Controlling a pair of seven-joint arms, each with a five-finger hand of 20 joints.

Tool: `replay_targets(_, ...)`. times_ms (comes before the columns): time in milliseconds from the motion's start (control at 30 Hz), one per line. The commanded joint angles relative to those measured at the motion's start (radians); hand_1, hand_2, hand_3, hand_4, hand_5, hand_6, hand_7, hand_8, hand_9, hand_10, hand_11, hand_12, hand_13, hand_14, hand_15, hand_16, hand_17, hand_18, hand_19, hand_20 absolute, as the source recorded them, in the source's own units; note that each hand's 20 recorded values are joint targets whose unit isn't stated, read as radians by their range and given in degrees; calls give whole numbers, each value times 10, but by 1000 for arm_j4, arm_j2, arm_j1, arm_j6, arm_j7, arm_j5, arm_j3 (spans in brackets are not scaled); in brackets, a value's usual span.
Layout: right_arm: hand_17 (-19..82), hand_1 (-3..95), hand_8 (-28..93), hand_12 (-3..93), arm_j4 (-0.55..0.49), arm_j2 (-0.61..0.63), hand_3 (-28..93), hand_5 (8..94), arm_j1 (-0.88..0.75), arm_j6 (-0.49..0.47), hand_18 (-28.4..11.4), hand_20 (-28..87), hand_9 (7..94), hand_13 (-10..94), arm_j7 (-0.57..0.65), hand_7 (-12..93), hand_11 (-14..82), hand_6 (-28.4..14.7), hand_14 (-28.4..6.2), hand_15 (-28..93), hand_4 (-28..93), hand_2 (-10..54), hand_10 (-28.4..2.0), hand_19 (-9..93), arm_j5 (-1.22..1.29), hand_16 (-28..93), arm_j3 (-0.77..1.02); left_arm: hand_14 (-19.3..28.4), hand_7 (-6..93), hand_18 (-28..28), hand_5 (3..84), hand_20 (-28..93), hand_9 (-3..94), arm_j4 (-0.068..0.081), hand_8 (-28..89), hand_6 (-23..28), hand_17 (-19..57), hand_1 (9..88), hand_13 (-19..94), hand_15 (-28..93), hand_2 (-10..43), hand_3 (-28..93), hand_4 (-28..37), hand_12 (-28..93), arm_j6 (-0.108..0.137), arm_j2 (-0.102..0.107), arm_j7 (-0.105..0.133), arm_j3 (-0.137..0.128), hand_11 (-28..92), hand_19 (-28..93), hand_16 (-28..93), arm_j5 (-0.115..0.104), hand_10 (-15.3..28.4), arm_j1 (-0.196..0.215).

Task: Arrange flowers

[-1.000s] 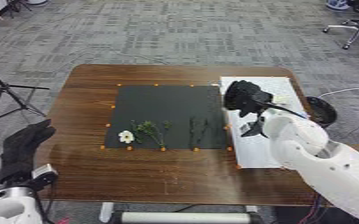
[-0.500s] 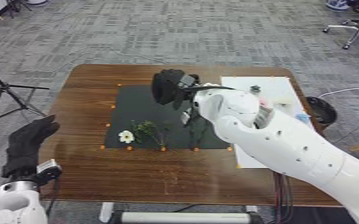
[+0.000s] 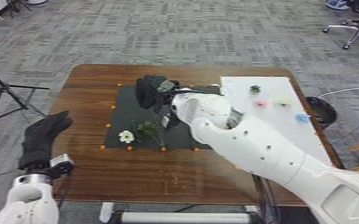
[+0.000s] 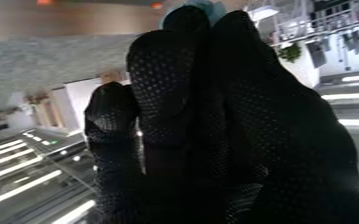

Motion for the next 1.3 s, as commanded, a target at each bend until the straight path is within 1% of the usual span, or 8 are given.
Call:
replay_targets(33,410,627,119,377,84,-105,601,748,-49,12,-203,596,852,782,-32,214,59,-4,-69,494,-165,-95,-90,790,-91,431,14,172,170,107,545,195,532,-3,-72,18,99,260,416,231,57,691,-283,151,-20,-12,6,6,248,93,4,0,148,0)
replay_targets(133,406,622,117,369,108,-139,601,747,-61,-18,-202,595,848,777,-54,208,55,-3,-73,502,-167,-95,-95,791,-133,413,35,173,169,107,545,195,532,0,-72,18,98,259,415,232,57,692,-283,151,-17,-11,11,11,247,93,5,-4,149,-4)
replay_targets(400,391,622,105,348,126,-177,561,739,-76,-66,-200,595,834,753,-53,187,43,-1,-83,530,-150,-66,-107,783,-161,368,62,173,171,107,545,194,532,6,-72,18,98,258,414,233,57,692,-283,152,-34,-9,10,18,248,92,6,-3,148,-12)
replay_targets(567,374,606,89,269,120,-184,535,707,-86,-135,-203,592,773,730,-40,161,78,-4,-92,531,-142,-46,-118,772,-186,357,89,174,170,107,545,194,532,7,-72,18,97,259,414,233,57,691,-283,152,-42,-10,6,24,249,91,5,-1,149,-16)
replay_targets(767,343,526,76,179,111,-174,554,665,-87,-200,-211,587,693,693,-6,142,131,-19,-112,540,-129,-38,-132,760,-170,350,89,174,168,107,545,194,533,7,-72,19,97,258,414,234,57,692,-283,151,-43,-12,-4,26,248,91,6,2,148,-18)
replay_targets(833,335,468,49,176,110,-173,601,653,-88,-216,-213,586,674,681,3,140,128,-20,-119,546,-139,-36,-137,758,-161,343,95,174,169,107,544,194,533,6,-71,19,97,258,414,234,57,691,-283,152,-43,-13,-5,25,249,92,5,1,148,-16)
replay_targets(1000,321,411,-74,176,117,-176,621,635,-90,-255,-219,586,637,663,2,144,115,-26,-131,552,-127,-19,-148,753,-178,338,121,174,169,107,544,194,532,6,-71,18,97,258,414,234,57,692,-283,152,-48,-13,-11,28,248,91,5,2,148,-16)
replay_targets(1300,311,378,-75,176,110,-158,630,595,-66,-252,-225,583,585,645,48,142,89,-10,-138,557,-126,-16,-178,752,-149,331,106,174,169,107,544,194,531,4,-72,18,96,259,413,233,58,691,-283,152,-55,-17,-15,26,248,91,5,5,148,-14)
